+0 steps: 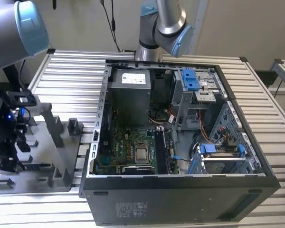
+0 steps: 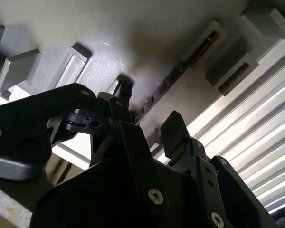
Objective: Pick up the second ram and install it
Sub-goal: 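Pick up the second ram and move it above second insertion slot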
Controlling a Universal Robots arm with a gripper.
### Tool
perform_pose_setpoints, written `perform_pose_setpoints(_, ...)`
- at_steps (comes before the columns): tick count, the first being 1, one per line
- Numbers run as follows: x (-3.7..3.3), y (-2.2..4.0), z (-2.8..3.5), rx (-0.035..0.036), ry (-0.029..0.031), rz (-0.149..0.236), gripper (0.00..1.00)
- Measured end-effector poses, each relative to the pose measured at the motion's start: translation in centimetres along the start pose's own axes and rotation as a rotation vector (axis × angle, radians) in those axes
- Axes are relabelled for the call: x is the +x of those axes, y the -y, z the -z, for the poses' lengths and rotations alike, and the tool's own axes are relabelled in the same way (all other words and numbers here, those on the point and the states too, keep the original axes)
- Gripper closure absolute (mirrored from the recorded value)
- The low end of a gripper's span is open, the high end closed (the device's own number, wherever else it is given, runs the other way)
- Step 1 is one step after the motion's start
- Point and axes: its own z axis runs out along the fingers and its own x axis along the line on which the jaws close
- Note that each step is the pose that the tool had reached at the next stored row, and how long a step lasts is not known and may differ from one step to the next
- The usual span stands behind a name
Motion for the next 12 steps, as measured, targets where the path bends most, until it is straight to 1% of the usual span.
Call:
perform_pose_setpoints(4,0.05,0.01,-0.42,0.0015,0.0002,-0.012,0.46)
perform_pose_setpoints(12,0.18,0.04,-1.72,0.0048,0.0011,-0.043,0.46)
